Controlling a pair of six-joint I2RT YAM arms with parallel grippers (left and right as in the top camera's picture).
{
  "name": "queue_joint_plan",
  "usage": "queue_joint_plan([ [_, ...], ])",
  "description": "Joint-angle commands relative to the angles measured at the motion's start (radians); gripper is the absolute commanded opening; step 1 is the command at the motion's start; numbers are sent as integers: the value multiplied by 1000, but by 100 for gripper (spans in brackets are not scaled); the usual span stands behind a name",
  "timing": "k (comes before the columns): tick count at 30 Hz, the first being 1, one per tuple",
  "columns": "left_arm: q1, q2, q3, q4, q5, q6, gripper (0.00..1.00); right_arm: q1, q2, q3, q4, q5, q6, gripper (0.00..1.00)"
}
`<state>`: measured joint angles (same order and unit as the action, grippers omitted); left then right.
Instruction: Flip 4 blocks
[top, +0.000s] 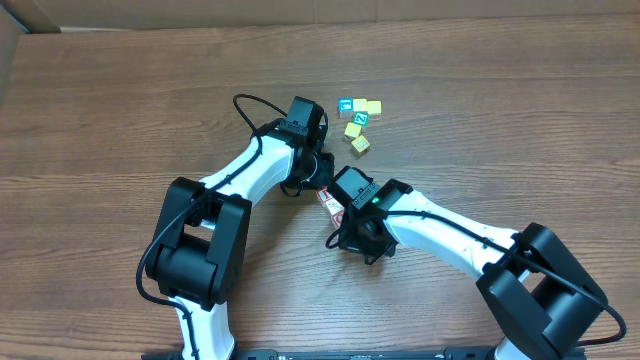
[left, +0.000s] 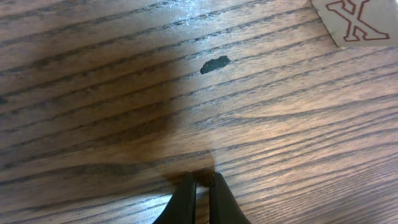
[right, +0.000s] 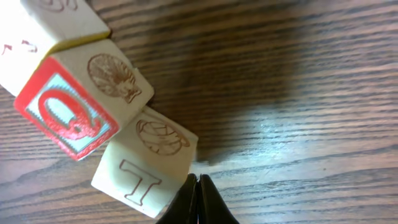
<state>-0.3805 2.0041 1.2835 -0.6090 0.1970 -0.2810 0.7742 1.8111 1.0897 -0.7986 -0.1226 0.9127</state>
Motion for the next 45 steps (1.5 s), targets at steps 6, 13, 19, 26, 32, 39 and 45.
queue_joint_plan([
  [6,-13,35,-14,-7,-14,19,4,-26,-47,83,-87,77,-79,4],
  [13,-13,35,-14,-7,-13,19,4,-72,-47,83,-80,-122,-58,4],
  [19,-13,35,-14,-11,-13,19,4,-22,-46,29,-67,-126,84,4],
  [26,-13,35,-14,-11,-13,19,4,45,-46,26,-29,-60,116,4],
  [32,-13,35,-14,-11,-13,19,4,102,-46,26,49,18,33,4],
  [39,-13,35,-14,-6,-13,19,4,173,-46,26,169,84,-309,4],
  [45,-13,35,-14,-7,-13,19,4,198,-48,29,157,183,-306,4],
])
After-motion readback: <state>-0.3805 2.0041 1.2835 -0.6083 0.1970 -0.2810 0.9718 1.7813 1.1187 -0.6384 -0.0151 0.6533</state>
